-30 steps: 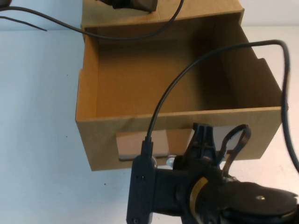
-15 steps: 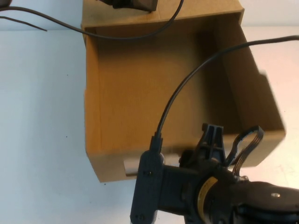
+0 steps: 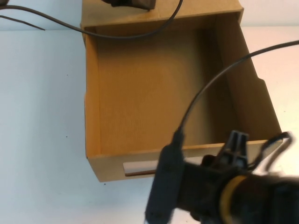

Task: Open the shoe box
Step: 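Pull the top drawer of the cardboard box fully open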

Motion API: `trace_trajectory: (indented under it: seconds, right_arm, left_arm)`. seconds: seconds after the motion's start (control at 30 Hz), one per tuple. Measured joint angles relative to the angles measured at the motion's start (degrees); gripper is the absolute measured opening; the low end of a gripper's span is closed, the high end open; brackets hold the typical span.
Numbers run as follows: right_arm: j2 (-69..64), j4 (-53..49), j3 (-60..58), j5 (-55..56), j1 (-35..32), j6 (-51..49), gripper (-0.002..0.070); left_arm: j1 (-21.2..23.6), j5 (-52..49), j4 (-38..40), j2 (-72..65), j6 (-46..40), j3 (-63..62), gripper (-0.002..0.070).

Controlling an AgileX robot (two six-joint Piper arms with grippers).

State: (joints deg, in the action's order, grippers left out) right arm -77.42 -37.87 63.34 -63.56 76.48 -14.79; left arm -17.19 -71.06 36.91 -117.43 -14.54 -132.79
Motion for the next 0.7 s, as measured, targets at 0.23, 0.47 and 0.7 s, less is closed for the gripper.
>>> trace_trajectory:
  seconds: [0.23, 0.47, 0.7]
  right_arm:
    - [9.43, 4.67, 3.25, -1.8, 0.0, -0.49, 0.0169]
    - [14.41, -6.28, 3.6, -7.06, -0.25, -10.01, 0.0021]
    - [19.23, -9.75, 4.52, -7.06, -9.22, -11.99, -0.001]
  left_arm:
    - [0.57, -1.13, -2.42, 3.46, -0.39, -2.37, -0.0005]
    - [0.57, -1.26, -2.1, 8.71, -0.97, -5.73, -0.0005]
    - [0.57, -1.6, -7.35, 14.39, -3.44, -5.86, -0.0005]
